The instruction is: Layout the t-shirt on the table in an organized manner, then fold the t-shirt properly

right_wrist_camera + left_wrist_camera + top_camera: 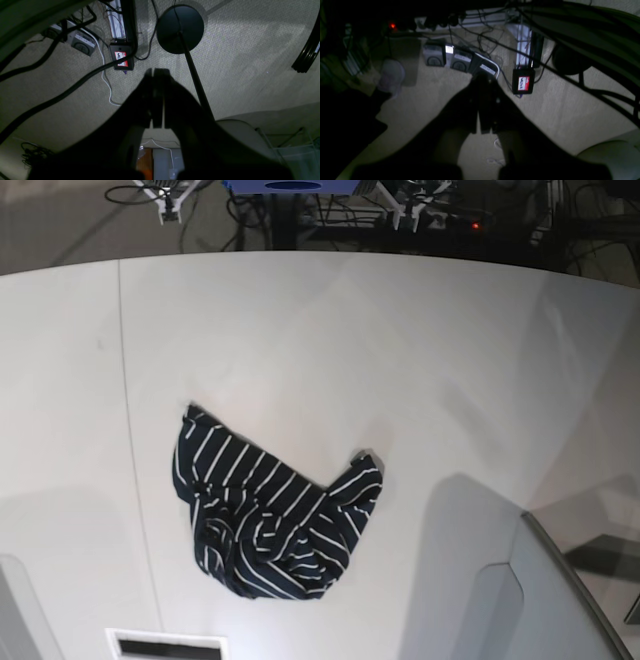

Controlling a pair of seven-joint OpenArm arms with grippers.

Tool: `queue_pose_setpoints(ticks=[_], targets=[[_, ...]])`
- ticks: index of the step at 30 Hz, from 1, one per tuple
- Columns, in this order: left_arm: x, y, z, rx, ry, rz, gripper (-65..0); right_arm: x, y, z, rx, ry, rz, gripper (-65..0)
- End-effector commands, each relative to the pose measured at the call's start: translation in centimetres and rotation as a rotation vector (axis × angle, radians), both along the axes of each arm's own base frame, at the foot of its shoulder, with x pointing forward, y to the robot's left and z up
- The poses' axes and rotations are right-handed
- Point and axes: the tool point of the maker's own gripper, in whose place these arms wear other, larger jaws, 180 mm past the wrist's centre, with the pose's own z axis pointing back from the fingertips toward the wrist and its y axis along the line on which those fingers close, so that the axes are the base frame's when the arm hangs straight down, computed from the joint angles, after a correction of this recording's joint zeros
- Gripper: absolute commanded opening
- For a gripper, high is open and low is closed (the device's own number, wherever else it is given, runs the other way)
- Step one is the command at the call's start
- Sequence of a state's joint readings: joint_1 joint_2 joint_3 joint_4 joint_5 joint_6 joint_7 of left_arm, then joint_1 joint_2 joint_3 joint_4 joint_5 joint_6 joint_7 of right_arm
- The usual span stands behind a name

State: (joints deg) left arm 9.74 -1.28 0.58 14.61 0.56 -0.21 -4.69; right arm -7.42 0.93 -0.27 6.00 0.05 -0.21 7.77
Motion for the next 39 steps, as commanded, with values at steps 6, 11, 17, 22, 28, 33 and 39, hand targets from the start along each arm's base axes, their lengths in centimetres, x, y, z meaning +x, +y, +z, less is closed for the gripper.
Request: queue_pose_setpoints(ticks=[6,11,17,22,28,33,39], targets=[[-0.8,0.1,0.2,0.002,-0.001,0.001,-65.0,-0.6,-0.2,0.0,-0.005,0.007,-0.005,-64.5],[-1.0,0.1,0.1,0.003,0.005,0.002,-65.0,-0.6,-0.2,0.1,-0.005,0.004,-0.006,-64.5],[-1.0,0.4,0.1,0.007,0.005,0.001,-65.0,-1.0,-0.3,0.1,-0.006,0.010,-0.005,-64.5],[-1.0,0.9,0.2,0.015,0.005,-0.001,-65.0,-1.4,-0.2,0.1,-0.006,0.015,-0.003,-64.5],[-1.2,1.0,0.2,0.016,0.008,-0.001,-65.0,-1.4,-0.3,0.1,-0.006,0.015,-0.004,-64.5],[-2.9,1.0,0.3,0.016,0.029,-0.002,-65.0,-3.2,-0.3,0.3,-0.007,0.041,-0.009,-64.8],[-4.0,4.1,2.3,0.054,-0.108,-0.040,-65.0,-6.9,-2.8,2.1,-0.069,-0.013,-0.129,-64.8]])
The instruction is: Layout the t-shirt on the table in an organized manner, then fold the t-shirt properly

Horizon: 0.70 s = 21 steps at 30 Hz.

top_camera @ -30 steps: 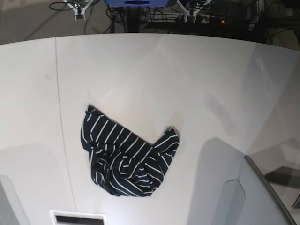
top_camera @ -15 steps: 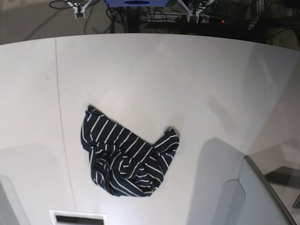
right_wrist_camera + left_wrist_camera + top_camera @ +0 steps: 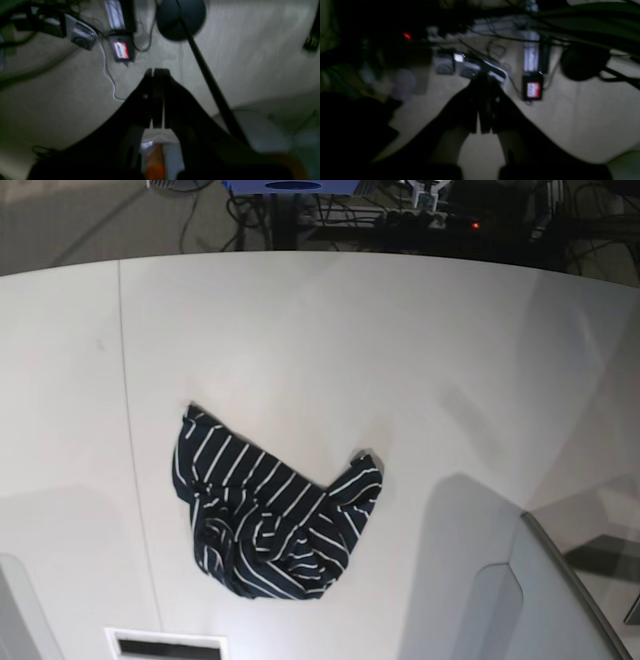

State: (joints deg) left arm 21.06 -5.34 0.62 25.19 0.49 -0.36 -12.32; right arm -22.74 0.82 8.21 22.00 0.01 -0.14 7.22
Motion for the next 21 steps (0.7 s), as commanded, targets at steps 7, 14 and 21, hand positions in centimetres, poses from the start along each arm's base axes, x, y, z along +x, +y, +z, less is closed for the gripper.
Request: queue_pose_setpoints(ticks=[7,14,21], targets=[[-3.4,2.4,3.4,0.031,-0.050,-0.048,-65.0,-0.9,-4.3,4.0,-0.089,-0.026,-0.009,-64.8],[-0.8,1.1,10.1,-0.001,-0.244,-0.112,-65.0,1.5,-5.4,8.4,-0.123,-0.097,0.024,-64.8],[5.4,2.2,17.9,0.041,-0.485,-0.123,-65.0,6.5,-6.0,14.4,-0.159,-0.205,0.058,-64.8]])
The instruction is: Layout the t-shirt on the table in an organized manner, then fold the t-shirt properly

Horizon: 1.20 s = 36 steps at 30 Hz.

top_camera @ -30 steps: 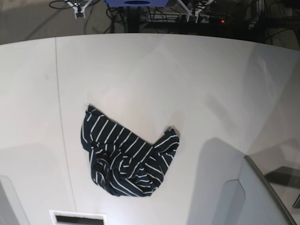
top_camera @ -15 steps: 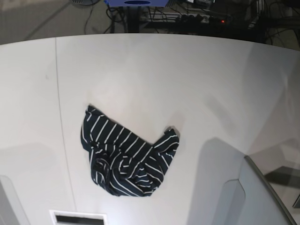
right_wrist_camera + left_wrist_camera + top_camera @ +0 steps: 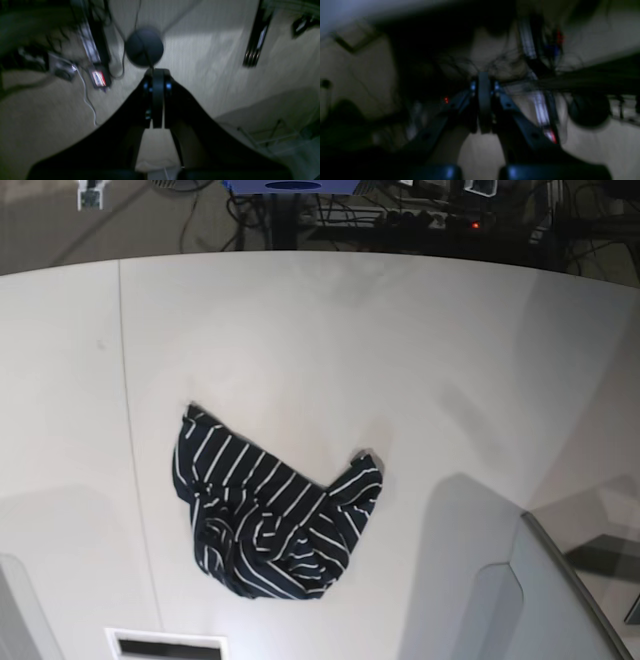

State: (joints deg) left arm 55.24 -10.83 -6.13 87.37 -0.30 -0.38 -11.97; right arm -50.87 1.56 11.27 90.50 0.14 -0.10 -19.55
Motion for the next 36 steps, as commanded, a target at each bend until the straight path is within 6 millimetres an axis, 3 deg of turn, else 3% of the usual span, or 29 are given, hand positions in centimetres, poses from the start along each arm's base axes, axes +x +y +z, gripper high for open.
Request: queue_pose_setpoints(ticks=[1,5,8,12,15,18,21,24,30,36], targets=[[0.4,0.6,1.4,0.018,-0.036,0.001,-65.0,-0.1,-0.3,1.1,-0.011,-0.001,0.000,-64.8],[4.6,0.2,5.5,0.021,-0.181,-0.018,-65.0,3.9,-0.3,4.3,-0.024,-0.078,0.015,-64.8],[9.0,-1.0,8.1,0.004,-0.297,-0.032,-65.0,9.3,-0.1,6.7,-0.034,-0.202,0.025,-64.8],[15.7,-2.9,7.9,-0.017,-0.246,-0.012,-65.0,17.5,-0.2,8.6,-0.031,-0.353,0.011,-64.8],[20.1,-5.5,7.7,-0.059,-0.198,-0.010,-65.0,22.2,-0.1,9.6,-0.018,-0.410,0.007,-64.8],[23.7,-7.6,8.8,-0.088,-0.198,-0.025,-65.0,26.6,1.3,10.4,0.024,-0.442,0.072,-64.8],[26.6,-9.4,9.9,-0.105,-0.232,-0.063,-65.0,29.8,2.3,10.0,0.062,-0.425,0.145,-64.8],[28.6,-10.7,10.1,-0.110,-0.250,-0.098,-65.0,31.7,2.8,9.5,0.087,-0.414,0.176,-64.8],[32.1,-10.0,9.3,-0.085,-0.246,-0.091,-65.0,35.5,2.8,9.6,0.103,-0.436,0.170,-64.5],[34.6,-9.7,7.6,-0.079,-0.206,-0.066,-65.0,38.2,2.0,9.4,0.109,-0.424,0.162,-64.2]])
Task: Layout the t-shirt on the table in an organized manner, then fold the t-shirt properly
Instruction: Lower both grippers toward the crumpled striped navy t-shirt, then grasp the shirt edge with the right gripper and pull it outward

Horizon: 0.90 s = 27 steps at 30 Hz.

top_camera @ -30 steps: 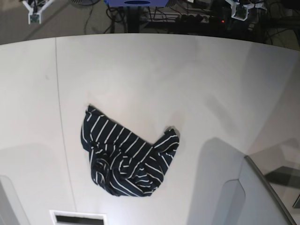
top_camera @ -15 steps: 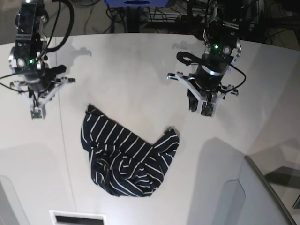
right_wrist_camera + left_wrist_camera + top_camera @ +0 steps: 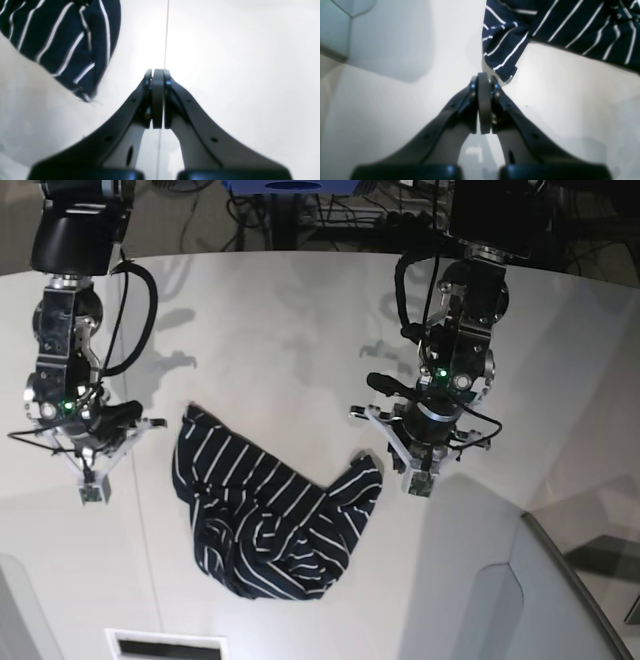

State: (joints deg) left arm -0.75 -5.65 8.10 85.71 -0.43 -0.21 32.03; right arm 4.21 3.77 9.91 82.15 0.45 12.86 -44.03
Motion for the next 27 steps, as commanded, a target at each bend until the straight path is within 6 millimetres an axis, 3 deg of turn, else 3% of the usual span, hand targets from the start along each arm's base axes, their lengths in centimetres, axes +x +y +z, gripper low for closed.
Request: queue_pose_setpoints(ticks=[1,8,11,13,17,22,27], targets=[[1.3,-0.5,1.4,-0.020,-0.050,0.004,-65.0,1.9,-0.4,1.6,-0.008,-0.052,-0.001,-64.2],[1.9,-0.7,-1.1,-0.021,0.019,0.020,-65.0,5.2,-0.9,1.0,0.011,-0.013,-0.006,-63.0],[1.4,0.4,-2.7,0.006,0.062,0.028,-65.0,5.8,-0.6,0.5,0.027,0.003,-0.006,-54.6],[1.0,2.2,-3.6,0.044,0.089,0.038,-65.0,6.3,1.0,0.3,0.059,-0.018,0.026,-46.8],[0.9,4.4,-3.6,0.084,0.091,0.047,-65.0,6.5,4.8,0.1,0.123,-0.028,0.115,-29.1],[1.0,5.6,-3.3,0.080,0.084,0.081,-65.0,7.1,9.4,0.7,0.202,-0.084,0.180,-27.5],[0.9,7.9,-3.1,0.053,0.080,0.168,-65.0,7.8,10.1,0.7,0.219,-0.099,0.182,-27.5]])
